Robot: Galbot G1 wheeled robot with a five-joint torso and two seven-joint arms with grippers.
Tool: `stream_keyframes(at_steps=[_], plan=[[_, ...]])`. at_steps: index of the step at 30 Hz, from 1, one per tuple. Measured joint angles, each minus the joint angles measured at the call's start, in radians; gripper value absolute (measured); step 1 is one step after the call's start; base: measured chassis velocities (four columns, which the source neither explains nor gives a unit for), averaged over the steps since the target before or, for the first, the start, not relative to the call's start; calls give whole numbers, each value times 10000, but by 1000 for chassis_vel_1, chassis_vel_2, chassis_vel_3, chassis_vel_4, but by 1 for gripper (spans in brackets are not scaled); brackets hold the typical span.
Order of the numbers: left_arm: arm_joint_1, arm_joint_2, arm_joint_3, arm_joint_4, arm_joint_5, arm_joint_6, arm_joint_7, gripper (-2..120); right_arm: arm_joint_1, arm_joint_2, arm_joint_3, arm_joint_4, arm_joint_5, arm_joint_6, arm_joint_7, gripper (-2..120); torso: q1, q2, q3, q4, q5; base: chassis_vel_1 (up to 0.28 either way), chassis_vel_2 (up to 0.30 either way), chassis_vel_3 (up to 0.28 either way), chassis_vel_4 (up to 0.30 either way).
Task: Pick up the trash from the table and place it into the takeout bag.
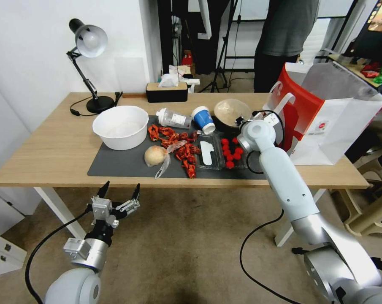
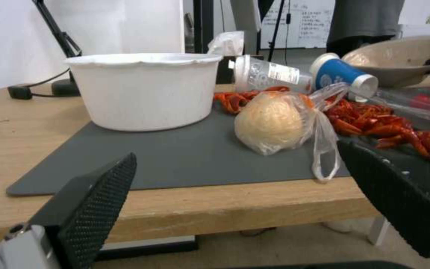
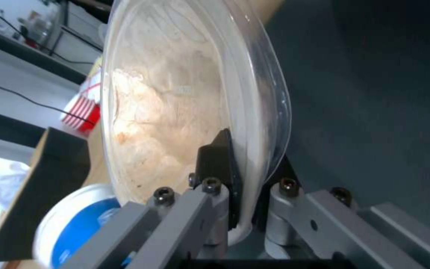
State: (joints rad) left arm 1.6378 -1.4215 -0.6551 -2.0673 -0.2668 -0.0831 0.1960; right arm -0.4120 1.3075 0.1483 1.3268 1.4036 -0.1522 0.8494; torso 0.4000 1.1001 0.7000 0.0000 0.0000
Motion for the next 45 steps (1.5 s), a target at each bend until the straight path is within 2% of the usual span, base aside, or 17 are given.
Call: stream_keyframes(at_steps=[7,13,22,26,29,31,32,35,37,40,41,42,43,45], plan=[[-27,14,48,6,-1,-4,-20,100,-116,-273,-195,394,-633,77,-585,2,0,0,0,0,0,0,0,0,0],[-18,39,71,0,4,-6,-125,100,-250,-746,-737,968,-2350,248,-2050,2,0,0,0,-1,0,0,0,0,0],[-3,21,69,-39,5,-6,-212,100,-225,-1053,-1215,1538,-3834,337,-3092,2,-1,0,0,0,1,0,0,0,0],[9,12,21,-54,1,-21,-226,100,-256,-1206,-1301,2082,-5101,874,-3615,2,0,-1,0,2,1,0,0,0,0],[17,8,1,-62,-2,-40,-228,100,-273,-1301,-1290,2456,-5597,1028,-3629,2,-1,-2,-1,-1,-1,0,0,0,0],[55,-12,-7,-119,4,-108,-228,100,-385,-1583,-1133,3177,-6613,1060,-3216,2,-1,-2,-1,4,-3,0,0,0,0],[55,-12,-7,-119,4,-108,-228,100,-385,-1583,-1133,3177,-6613,1060,-3216,2,-1,-2,-1,4,-3,0,0,0,0],[70,-35,2,-219,11,-112,-228,100,-825,-2037,-545,3987,-7813,831,-2496,2,-1,-2,-1,0,3,0,0,0,0],[67,-35,8,-219,13,-112,-228,100,-978,-2220,-236,4201,-8055,761,-2348,2,-1,-2,-1,-3,4,0,0,0,0],[61,-32,37,-207,17,-112,-225,100,-1167,-2621,274,4513,-8189,580,-2110,2,-1,-2,-1,-1,2,0,0,0,0],[57,-29,56,-178,23,-112,-225,100,-1222,-2870,533,4636,-8084,406,-1929,2,-2,-2,0,-1,3,0,0,0,0],[27,-23,124,-95,41,-112,-217,100,-1290,-3583,1016,4843,-7607,-50,-1503,2,-2,-2,-1,-2,1,0,0,0,0],[27,-23,124,-95,41,-112,-217,100,-1290,-3583,1016,4843,-7607,-50,-1503,2,-2,-2,-1,-2,1,0,0,0,0],[-5,-16,181,-63,34,-99,-212,100,-1347,-4048,1254,4964,-7193,-298,-1253,2,-2,-2,-1,-2,0,0,0,0,0]])
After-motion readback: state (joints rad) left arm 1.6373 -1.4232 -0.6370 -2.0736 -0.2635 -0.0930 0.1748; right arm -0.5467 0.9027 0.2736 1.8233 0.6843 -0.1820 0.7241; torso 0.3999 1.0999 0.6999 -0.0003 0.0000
